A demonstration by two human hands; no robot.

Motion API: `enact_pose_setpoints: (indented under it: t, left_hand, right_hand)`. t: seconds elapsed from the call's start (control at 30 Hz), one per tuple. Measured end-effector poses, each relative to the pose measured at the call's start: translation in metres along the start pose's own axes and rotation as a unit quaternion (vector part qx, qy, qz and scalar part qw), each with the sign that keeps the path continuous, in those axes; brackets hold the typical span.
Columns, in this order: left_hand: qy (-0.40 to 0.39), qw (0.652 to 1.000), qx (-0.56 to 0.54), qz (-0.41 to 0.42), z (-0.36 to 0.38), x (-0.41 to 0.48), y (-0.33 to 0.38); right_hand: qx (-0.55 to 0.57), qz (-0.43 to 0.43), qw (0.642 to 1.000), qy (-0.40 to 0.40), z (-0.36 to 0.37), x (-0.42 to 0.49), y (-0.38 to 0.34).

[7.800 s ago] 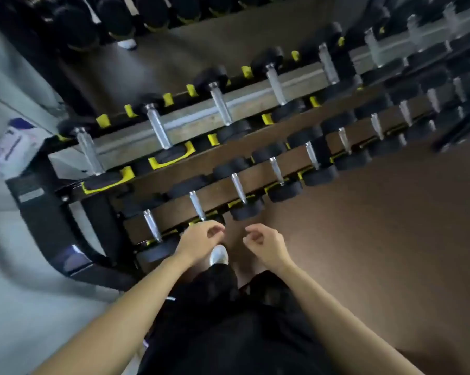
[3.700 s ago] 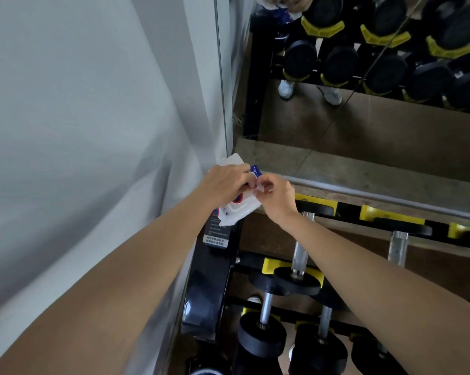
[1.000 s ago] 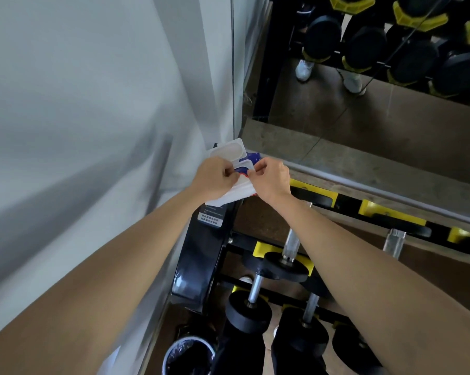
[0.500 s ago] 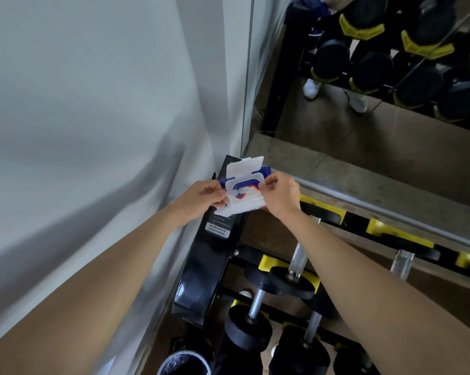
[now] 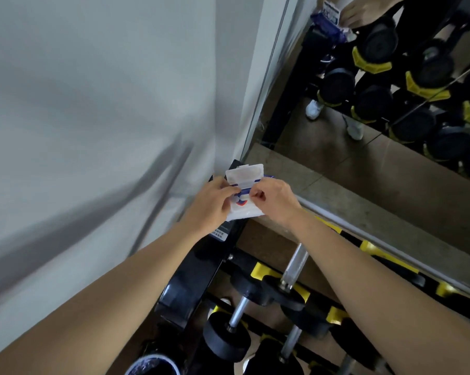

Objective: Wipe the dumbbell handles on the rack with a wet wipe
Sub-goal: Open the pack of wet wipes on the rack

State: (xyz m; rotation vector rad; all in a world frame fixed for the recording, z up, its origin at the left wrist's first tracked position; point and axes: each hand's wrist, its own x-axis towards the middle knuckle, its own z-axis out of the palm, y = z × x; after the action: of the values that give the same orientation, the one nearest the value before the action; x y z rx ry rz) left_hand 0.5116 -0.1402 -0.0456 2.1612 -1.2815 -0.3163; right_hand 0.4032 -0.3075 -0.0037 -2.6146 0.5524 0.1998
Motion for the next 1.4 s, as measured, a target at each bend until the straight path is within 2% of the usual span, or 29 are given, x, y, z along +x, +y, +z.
enact_pose_setpoints:
  t: [0.13,0.27,0.37,0.47,0.53,0.63,0.97,1.13,1.3,1.4]
  left_hand:
    - [0.02,0.996,-0.053,-0.064,0.007,0.0,0.007]
    - [0.022,0.99,-0.096,-0.105,0.011,-0.004,0.006]
    - [0.028,0.987,-0.11,-0.117,0.011,-0.008,0.008]
    - [0.042,0.985,-0.117,-0.118,0.01,-0.01,0.011]
    - [0.044,0.985,-0.121,-0.117,0.01,-0.011,0.013]
    - [0.058,0.982,-0.123,-0.132,0.016,-0.012,0.014]
    - [0.076,0.977,-0.109,-0.167,0.027,-0.011,0.018]
    - [0.082,0.976,-0.052,-0.194,0.029,-0.004,0.027]
    - [0.048,0.979,-0.034,-0.197,0.031,0.0,0.027]
    - [0.036,0.981,-0.01,-0.192,0.031,0.0,0.029]
  right_hand:
    - [-0.12,-0.028,0.989,-0.086,-0.012,0.016,-0.013]
    - [-0.168,-0.049,0.969,-0.173,-0.019,0.029,-0.026]
    - [-0.157,-0.105,0.967,-0.172,-0.021,0.033,-0.031]
    - [-0.244,-0.107,0.94,-0.213,-0.015,0.027,-0.039]
    - [-0.248,-0.084,0.947,-0.186,-0.01,0.022,-0.038]
    - [-0.187,-0.098,0.967,-0.142,-0.008,0.019,-0.029]
    - [-0.034,-0.09,0.989,-0.113,-0.009,0.008,-0.006]
    - [-0.005,-0.08,0.99,-0.113,-0.007,0.005,0.0]
    - [0.029,-0.092,0.994,-0.056,-0.006,0.004,0.008]
    - [0.012,-0.088,0.995,-0.051,-0.005,0.007,0.006]
